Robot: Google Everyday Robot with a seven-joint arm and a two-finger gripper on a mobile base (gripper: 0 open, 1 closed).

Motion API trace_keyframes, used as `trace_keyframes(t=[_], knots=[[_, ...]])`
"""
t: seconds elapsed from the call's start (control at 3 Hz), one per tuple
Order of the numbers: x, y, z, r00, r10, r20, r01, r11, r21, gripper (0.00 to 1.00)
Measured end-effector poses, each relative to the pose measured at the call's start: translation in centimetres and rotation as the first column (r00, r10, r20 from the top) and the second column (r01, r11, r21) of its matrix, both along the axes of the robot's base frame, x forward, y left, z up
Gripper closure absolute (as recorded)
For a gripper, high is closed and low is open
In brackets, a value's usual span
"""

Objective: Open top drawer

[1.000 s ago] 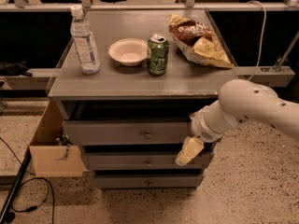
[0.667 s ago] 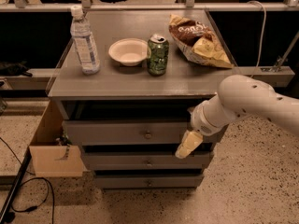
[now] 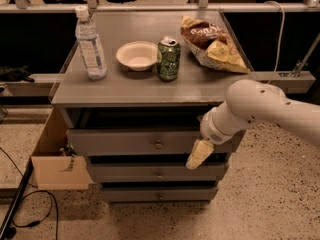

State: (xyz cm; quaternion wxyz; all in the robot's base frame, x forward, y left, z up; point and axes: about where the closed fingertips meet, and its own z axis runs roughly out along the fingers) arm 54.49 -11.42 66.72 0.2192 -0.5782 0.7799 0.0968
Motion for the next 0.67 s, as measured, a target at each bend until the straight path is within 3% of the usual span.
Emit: trace_keyframes(t=[0.67], knots=[[1.55,-0.03,-1.48,0.9999,0.012,-0.001,-0.012,0.999,-0.030,0.00]])
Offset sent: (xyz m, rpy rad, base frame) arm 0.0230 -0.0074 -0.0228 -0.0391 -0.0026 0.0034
